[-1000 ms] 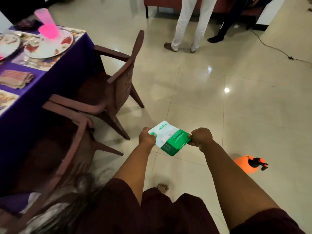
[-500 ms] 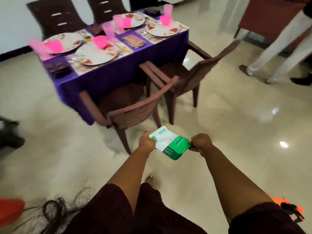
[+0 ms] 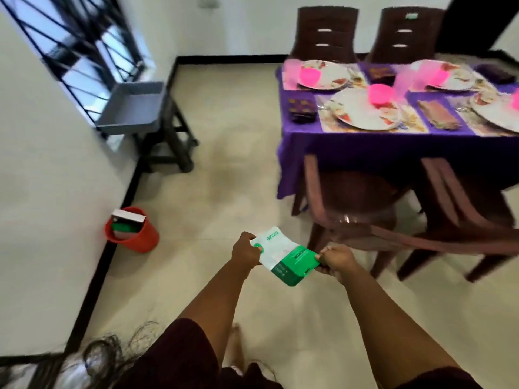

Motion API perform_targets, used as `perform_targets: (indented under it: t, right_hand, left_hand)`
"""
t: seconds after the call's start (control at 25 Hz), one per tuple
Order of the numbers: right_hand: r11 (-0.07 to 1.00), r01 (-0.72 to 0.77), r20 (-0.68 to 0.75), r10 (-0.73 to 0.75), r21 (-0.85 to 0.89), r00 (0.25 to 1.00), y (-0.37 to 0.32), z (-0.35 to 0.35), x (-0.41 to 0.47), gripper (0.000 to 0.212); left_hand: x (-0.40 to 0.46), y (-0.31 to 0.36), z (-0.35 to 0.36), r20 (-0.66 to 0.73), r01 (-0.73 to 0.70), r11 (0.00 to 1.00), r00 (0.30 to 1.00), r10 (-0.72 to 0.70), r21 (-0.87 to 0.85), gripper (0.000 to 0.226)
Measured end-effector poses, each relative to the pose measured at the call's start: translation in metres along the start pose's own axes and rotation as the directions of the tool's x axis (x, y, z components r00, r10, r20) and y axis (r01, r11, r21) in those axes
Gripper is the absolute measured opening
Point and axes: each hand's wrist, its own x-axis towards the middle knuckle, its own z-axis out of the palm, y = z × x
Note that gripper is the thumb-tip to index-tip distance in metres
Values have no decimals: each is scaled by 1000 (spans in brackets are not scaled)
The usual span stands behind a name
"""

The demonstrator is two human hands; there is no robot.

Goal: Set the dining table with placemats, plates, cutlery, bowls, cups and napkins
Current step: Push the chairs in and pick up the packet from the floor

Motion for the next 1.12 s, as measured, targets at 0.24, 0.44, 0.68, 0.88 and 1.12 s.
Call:
perform_targets:
  t: [0.24, 0.44, 0.68, 0.88, 1.12]
  right_hand:
    - [998, 25, 208, -12, -61, 978, -91, 199, 41, 27]
    - [979, 120, 318, -62, -165, 946, -133, 344, 41, 29]
    - [938, 197, 437, -56, -284, 898, -172, 489, 69, 30]
    - [887, 212, 508, 28, -409, 861, -211, 615, 112, 24]
    - [809, 233, 522, 104, -539, 846, -239, 719, 158, 32]
  left_hand:
    - [90, -20, -176, -274, 84, 987, 954, -120, -139, 26]
    - [130, -68, -287, -462, 139, 960, 854, -241, -245, 28]
    - [176, -101, -375, -440, 27, 733, 784, -437, -680, 48]
    - [237, -115, -455, -149, 160, 524, 854, -499, -837, 25]
    - [306, -112, -527, -109, 133, 482, 891, -441, -866, 27]
